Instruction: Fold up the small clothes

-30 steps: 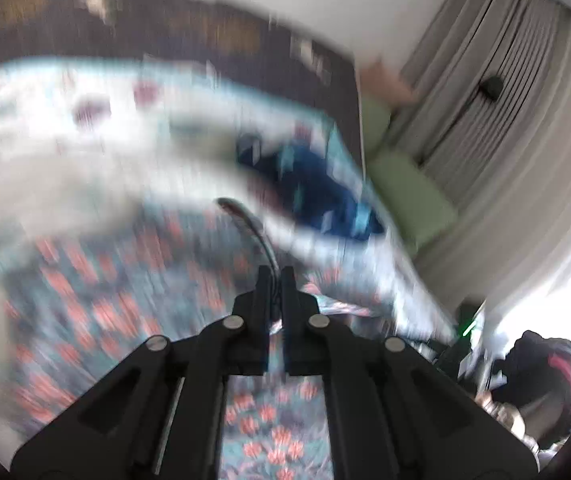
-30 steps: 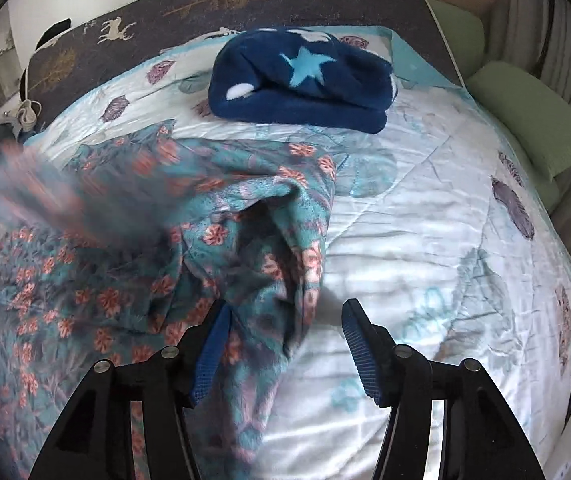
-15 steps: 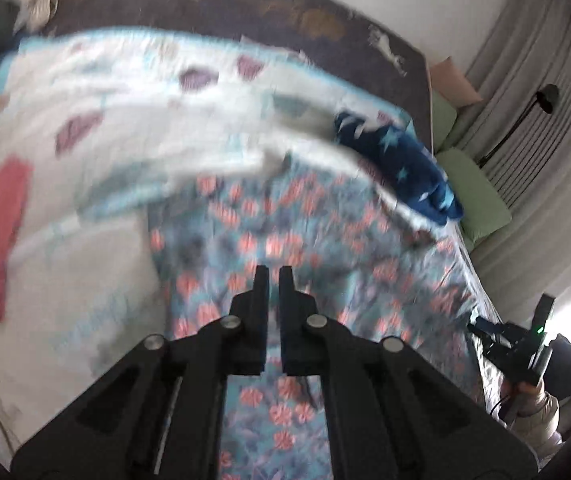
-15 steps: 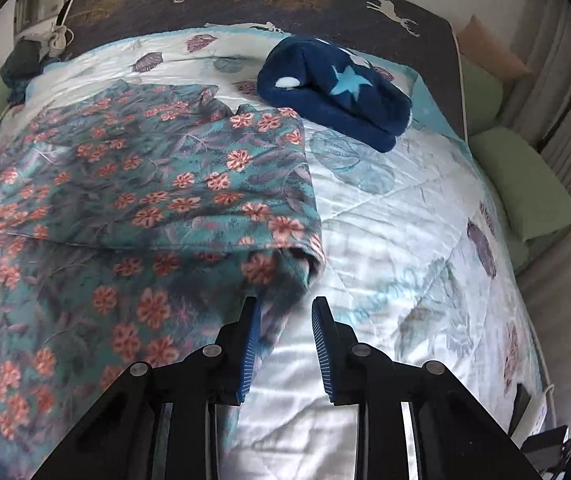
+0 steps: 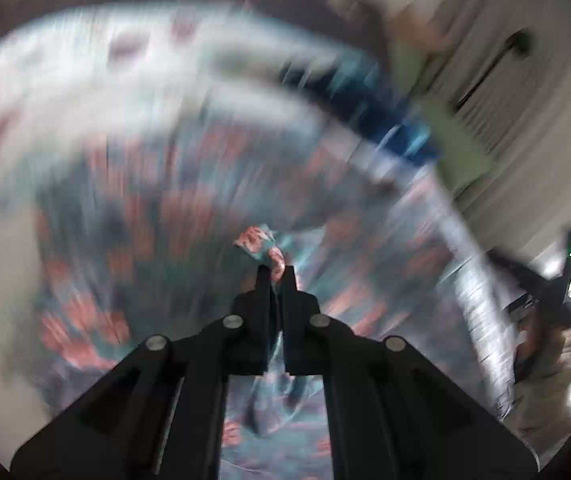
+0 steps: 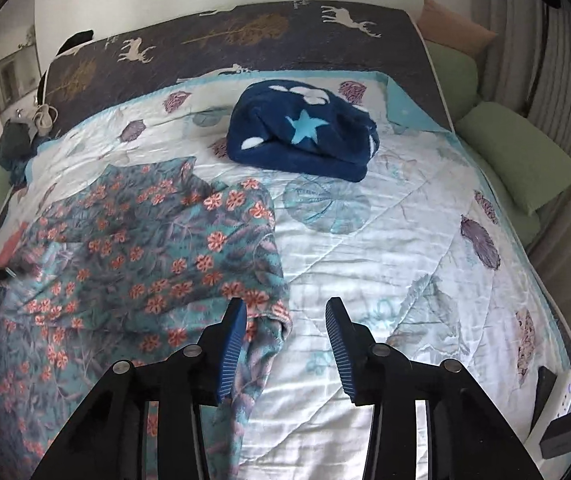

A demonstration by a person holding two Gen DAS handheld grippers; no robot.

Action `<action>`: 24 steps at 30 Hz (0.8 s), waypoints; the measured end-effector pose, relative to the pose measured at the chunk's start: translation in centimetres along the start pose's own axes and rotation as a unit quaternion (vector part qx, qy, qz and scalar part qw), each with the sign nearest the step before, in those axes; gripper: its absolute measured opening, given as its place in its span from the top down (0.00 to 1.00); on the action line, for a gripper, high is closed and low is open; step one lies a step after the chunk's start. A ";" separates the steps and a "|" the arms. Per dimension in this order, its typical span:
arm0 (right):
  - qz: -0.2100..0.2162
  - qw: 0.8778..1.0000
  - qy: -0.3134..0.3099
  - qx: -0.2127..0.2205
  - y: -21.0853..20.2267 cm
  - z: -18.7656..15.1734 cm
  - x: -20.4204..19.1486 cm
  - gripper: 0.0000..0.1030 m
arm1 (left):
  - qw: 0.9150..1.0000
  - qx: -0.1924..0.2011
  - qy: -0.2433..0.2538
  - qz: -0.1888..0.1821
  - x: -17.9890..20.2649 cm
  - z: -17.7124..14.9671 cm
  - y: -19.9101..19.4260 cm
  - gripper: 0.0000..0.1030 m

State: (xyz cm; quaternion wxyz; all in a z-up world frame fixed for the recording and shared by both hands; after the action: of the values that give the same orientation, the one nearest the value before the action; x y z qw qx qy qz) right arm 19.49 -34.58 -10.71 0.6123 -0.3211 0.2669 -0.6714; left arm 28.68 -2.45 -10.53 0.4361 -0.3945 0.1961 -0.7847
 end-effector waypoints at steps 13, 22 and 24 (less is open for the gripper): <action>0.049 0.998 0.012 -0.028 3.8 0.3 -1.7 0.52 | 0.990 -0.007 0.021 0.143 -7.7 3.0 -1.2 0.92; 0.160 0.983 0.078 -0.052 8.7 3.7 -0.8 0.40 | 0.974 0.013 0.002 0.228 -11.6 2.3 -0.5 0.31; 0.191 0.974 0.104 -0.059 10.8 4.9 -0.5 0.33 | 0.971 0.021 -0.007 0.237 -12.9 3.5 -0.2 0.28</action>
State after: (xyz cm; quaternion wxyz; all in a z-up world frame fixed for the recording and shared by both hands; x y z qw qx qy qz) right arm 30.28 -35.07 -15.70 0.6780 -0.2287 0.4244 -0.5549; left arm 35.35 8.60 -14.05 0.6195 -0.3328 0.2641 -0.6601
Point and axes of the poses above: each gripper's, at about its wrist camera, not at the fingertips, and y roughly the way its jaws point, x to its right, z to its top, the point moved 8 cm from there along y, roughly the way its jaws point, and after that the axes turned 7 degrees about -y, right-handed, at the moved point
